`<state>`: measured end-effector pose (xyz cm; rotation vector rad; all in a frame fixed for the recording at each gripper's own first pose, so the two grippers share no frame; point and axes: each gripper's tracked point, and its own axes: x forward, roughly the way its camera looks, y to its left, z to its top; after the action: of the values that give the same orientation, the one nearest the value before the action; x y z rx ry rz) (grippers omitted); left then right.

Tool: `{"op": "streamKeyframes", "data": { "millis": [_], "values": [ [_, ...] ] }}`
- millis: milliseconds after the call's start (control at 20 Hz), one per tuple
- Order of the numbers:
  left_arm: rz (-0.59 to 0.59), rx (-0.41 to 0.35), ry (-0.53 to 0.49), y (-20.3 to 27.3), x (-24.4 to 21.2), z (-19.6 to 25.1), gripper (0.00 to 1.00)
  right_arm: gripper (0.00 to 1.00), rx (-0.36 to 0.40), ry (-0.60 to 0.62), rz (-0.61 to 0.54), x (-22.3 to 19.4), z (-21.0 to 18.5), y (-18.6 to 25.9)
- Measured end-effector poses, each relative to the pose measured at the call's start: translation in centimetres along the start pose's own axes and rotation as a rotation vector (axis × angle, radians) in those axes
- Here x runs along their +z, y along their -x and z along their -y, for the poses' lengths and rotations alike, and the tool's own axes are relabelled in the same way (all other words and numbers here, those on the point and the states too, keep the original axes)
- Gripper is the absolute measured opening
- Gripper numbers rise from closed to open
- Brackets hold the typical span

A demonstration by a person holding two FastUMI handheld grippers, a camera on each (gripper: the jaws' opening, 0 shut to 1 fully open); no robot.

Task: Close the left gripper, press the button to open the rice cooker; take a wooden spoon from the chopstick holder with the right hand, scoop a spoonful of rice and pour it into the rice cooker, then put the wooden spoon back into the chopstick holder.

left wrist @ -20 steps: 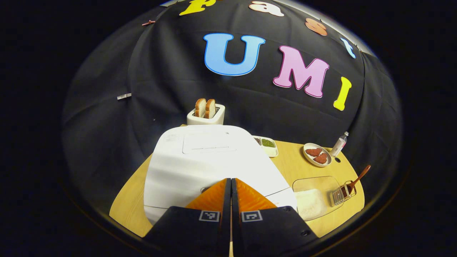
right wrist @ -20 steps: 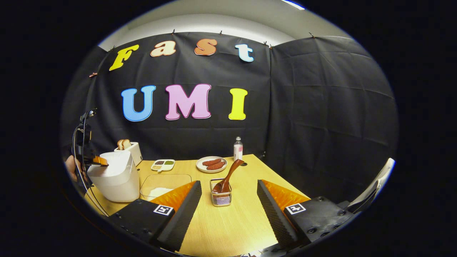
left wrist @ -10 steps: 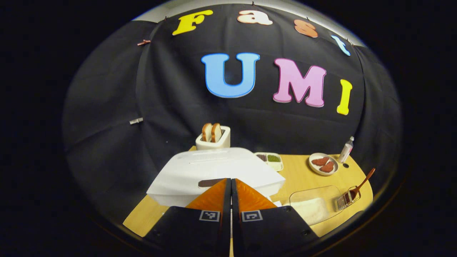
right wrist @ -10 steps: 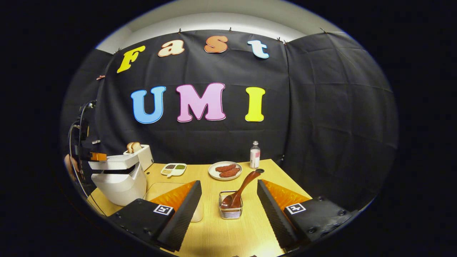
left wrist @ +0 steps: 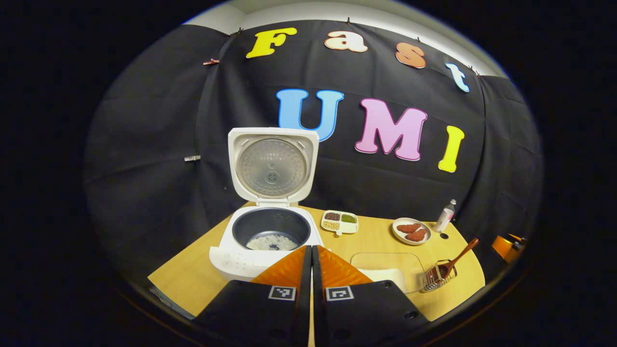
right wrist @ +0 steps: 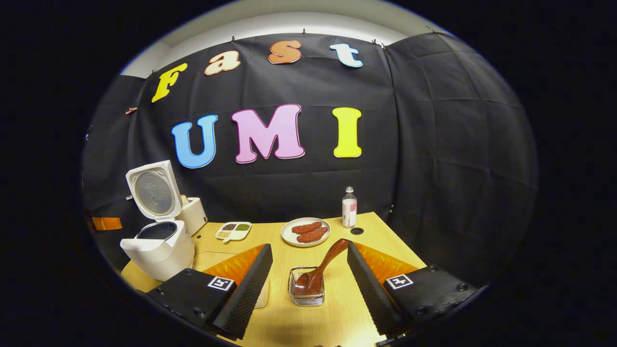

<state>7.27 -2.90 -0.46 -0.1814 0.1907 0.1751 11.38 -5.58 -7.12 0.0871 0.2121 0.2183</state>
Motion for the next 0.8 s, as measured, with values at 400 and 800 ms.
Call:
{"op": "streamKeyframes", "data": {
  "millis": [400, 800],
  "values": [
    [-0.041, 0.028, -0.053, 3.3, -3.5, 2.3, 0.14, 0.99, 0.047, -0.015, -0.114, -3.4, 2.5, -4.7],
    [-0.028, 0.097, -0.046, 4.8, -4.3, 6.5, 0.97, 0.99, 0.112, -0.096, -0.26, -8.4, 3.3, -10.7]
  ]
}}
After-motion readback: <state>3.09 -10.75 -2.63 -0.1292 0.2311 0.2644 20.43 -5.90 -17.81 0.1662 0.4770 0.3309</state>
